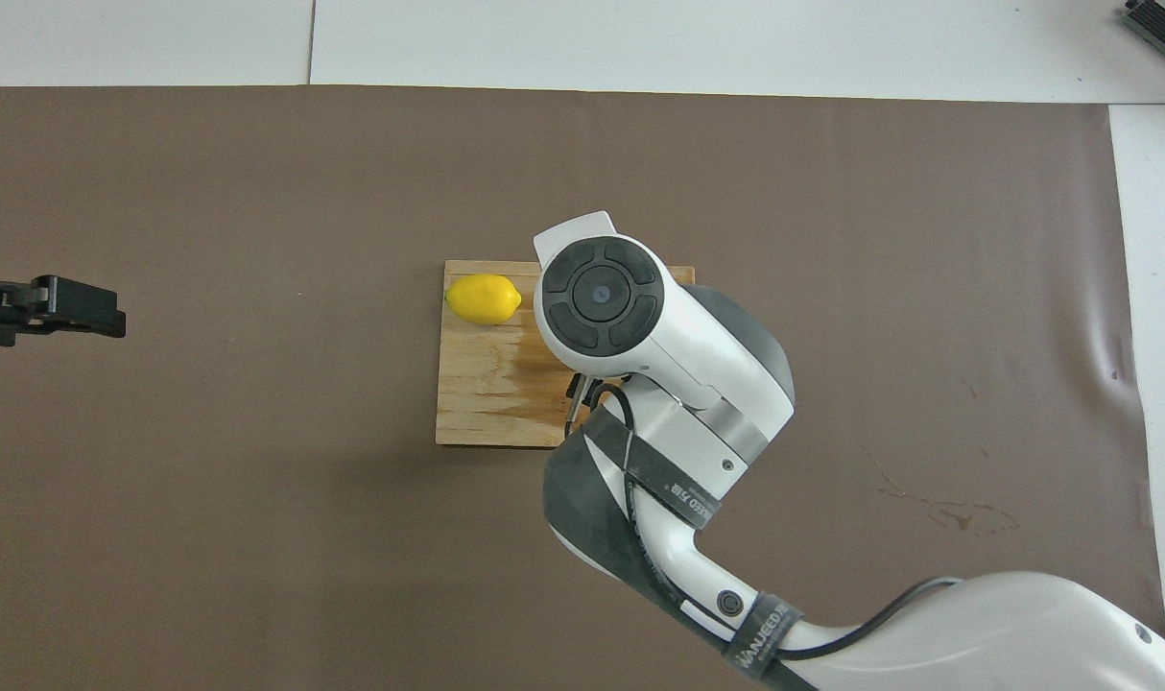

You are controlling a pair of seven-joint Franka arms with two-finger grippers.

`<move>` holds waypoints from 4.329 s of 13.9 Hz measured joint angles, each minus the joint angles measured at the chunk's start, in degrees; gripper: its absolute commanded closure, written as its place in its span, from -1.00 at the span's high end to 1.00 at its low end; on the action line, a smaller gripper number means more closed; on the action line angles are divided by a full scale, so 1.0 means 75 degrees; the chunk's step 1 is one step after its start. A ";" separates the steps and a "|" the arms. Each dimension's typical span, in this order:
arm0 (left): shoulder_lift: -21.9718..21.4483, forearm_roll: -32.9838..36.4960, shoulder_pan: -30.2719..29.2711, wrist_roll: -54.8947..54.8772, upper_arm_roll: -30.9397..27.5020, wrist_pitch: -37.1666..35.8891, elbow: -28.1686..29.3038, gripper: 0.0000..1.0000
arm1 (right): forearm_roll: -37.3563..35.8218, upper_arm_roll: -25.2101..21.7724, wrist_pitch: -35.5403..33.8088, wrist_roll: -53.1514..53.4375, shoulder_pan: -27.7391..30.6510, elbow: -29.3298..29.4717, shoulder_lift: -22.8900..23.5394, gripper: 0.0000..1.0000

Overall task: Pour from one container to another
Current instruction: 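Hold the clear glass tipped over the metal cup with the right gripper, then turn the clear glass upright and carry it away from the board, then lower the clear glass onto the mat beside the board with the right gripper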

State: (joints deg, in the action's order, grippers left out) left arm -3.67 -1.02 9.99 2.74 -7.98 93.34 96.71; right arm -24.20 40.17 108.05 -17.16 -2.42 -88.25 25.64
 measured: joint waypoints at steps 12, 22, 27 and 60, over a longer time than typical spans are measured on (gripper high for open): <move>0.0000 0.0000 0.0000 0.0000 0.0000 0.0000 0.0000 1.00 | -0.0356 0.0088 -0.0088 0.0279 -0.0030 0.0164 0.0181 -0.81; 0.0000 0.0000 0.0000 0.0000 0.0000 0.0000 0.0000 1.00 | -0.0415 0.0150 -0.0164 0.0286 -0.0030 0.0198 0.0185 -0.80; 0.0000 0.0000 0.0000 0.0001 0.0000 0.0000 0.0000 1.00 | -0.0388 0.0150 -0.0133 0.0286 0.0030 0.0299 0.0200 -0.80; 0.0000 0.0000 0.0000 0.0001 0.0000 0.0000 0.0000 1.00 | 0.8037 -0.5991 0.0980 -1.1023 0.1090 -0.0953 -0.0564 -0.76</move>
State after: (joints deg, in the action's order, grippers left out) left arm -3.67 -1.02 9.99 2.75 -7.99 93.34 96.71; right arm 36.07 -4.76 115.39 -99.83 5.75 -95.40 21.40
